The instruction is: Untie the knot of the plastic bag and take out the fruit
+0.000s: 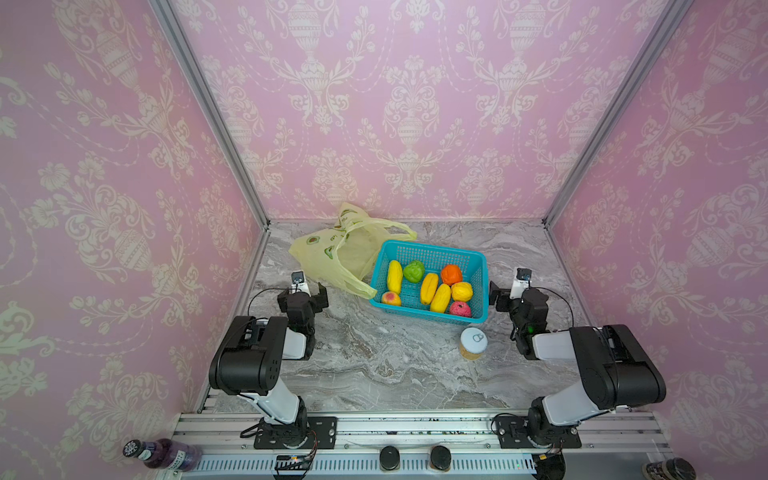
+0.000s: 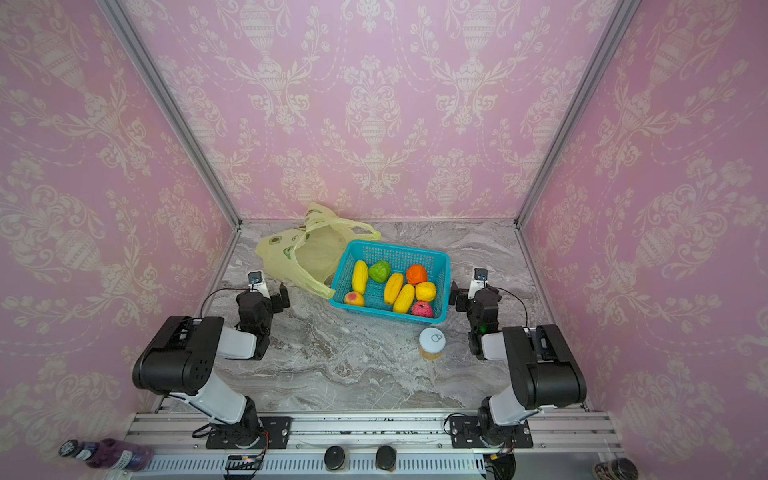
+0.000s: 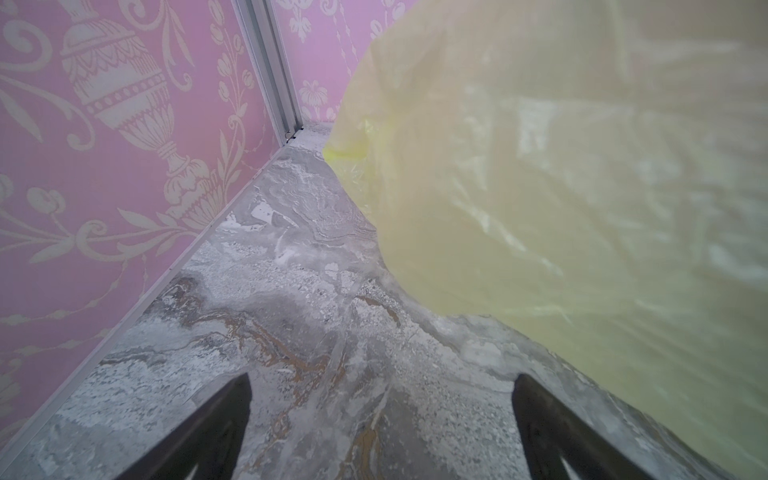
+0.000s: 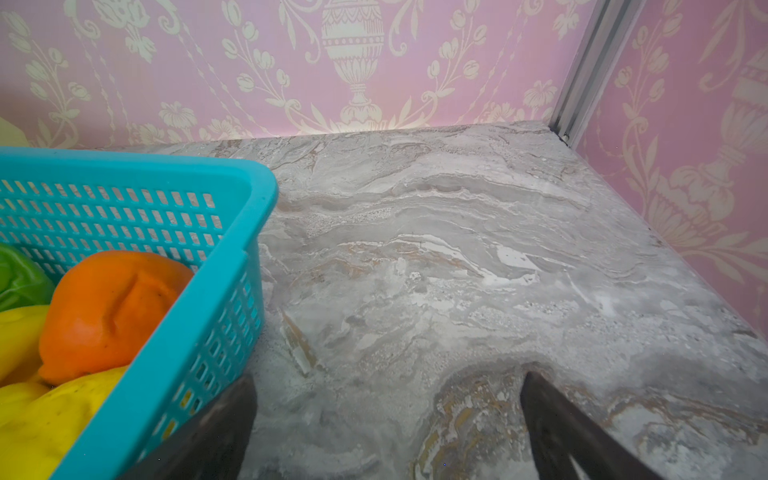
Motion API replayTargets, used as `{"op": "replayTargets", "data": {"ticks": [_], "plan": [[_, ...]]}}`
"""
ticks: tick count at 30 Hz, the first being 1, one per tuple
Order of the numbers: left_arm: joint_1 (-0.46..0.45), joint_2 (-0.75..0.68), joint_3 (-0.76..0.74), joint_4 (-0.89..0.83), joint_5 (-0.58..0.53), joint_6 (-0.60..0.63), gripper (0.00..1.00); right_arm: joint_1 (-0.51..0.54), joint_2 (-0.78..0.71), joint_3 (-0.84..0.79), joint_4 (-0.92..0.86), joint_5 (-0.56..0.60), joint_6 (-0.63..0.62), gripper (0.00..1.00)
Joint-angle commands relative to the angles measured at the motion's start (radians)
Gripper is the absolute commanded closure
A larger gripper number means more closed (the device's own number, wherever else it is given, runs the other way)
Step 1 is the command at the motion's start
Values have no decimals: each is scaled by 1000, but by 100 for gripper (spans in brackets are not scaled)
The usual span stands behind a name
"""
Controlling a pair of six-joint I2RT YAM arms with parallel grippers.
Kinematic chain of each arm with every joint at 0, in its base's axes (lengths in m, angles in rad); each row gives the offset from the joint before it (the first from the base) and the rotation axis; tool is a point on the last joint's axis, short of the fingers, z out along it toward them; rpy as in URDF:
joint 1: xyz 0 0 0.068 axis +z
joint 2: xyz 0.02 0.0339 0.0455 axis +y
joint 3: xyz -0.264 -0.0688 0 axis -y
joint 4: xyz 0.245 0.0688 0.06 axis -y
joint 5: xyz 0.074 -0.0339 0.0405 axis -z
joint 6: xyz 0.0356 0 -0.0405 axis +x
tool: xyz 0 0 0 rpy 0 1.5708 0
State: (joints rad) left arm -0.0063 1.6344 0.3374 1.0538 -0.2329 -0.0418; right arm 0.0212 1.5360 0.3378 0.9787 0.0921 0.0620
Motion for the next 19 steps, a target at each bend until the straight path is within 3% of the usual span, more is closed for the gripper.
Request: {"op": "replayTargets", "data": {"ticks": [1,19], "plan": [[6,5,7,-8,23,19,1,5,7,18,-19,-31,-21,0],[6,5,8,-8,26,19,1,6,8,21,-24,-35,-23,0]]}}
